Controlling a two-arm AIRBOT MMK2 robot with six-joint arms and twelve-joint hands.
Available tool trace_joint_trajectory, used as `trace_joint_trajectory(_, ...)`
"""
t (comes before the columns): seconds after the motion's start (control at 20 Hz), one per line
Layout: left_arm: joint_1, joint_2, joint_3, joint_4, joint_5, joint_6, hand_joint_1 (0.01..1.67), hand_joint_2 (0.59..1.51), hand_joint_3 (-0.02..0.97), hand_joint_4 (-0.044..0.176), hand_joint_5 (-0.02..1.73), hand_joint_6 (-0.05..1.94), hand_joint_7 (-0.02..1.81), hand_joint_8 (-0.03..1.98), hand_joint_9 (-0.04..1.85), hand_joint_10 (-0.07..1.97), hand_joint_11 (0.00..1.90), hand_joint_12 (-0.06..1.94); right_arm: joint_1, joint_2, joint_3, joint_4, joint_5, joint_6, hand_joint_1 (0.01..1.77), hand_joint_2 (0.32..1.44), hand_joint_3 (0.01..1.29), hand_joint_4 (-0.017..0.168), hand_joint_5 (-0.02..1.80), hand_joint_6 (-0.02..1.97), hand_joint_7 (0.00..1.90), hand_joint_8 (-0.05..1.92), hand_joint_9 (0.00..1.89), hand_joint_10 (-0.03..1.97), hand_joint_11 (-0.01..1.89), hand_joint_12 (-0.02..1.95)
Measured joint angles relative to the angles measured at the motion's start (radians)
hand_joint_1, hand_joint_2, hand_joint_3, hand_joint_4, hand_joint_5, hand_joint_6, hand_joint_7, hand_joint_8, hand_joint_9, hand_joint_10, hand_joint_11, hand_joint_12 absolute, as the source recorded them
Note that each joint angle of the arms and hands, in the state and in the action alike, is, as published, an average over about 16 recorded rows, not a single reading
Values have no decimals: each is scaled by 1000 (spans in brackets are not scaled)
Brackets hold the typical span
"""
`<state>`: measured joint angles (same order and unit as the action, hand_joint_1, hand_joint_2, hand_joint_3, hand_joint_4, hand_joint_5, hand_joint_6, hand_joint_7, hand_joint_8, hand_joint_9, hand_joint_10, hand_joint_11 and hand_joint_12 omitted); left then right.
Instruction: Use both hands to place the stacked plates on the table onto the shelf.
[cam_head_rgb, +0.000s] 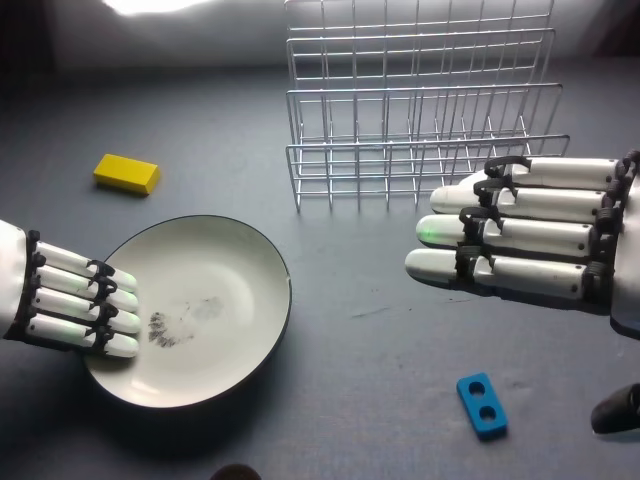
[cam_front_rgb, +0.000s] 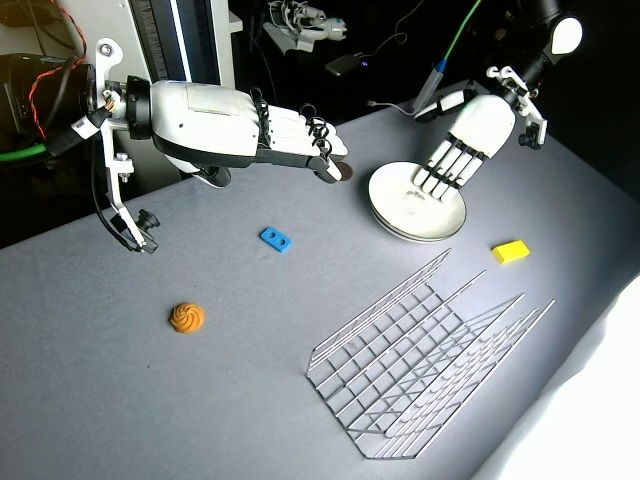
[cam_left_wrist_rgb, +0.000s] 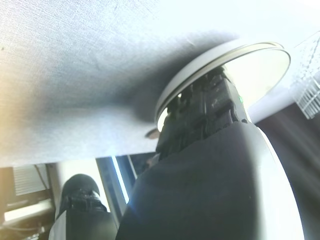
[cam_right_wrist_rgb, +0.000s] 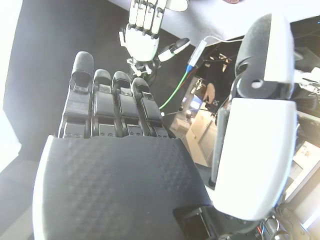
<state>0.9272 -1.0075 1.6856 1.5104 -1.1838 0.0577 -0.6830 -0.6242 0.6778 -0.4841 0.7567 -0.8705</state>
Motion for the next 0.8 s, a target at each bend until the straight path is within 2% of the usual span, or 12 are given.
trace_joint_trajectory(0.15,-8,-5,-14,4,12,-6,17,923,18,-2,1,-17,-4,-4,7,-15,15,-17,5,-4,0,0,-14,-7,961,774,26,5,29,8,22,18,37,-8,15,570)
trace_joint_trajectory(0.4,-40,-13,-54,21,44,-27,17,908,18,-2,-2,-16,-8,-7,7,-8,14,-15,42,-26,1,1,-77,-39,959,778,26,5,32,8,21,18,48,-8,15,580)
trace_joint_trajectory(0.6,-69,-19,-89,36,73,-46,17,902,18,-2,1,-17,-10,-9,9,-3,14,-13,102,-79,17,3,-149,-65,997,792,26,5,43,8,29,19,62,-8,15,607)
trace_joint_trajectory(0.8,-99,-23,-120,54,97,-66,17,899,18,-2,4,-18,-11,-11,14,1,14,-11,175,-167,55,6,-242,-93,1055,819,26,5,71,8,54,18,90,-8,14,640)
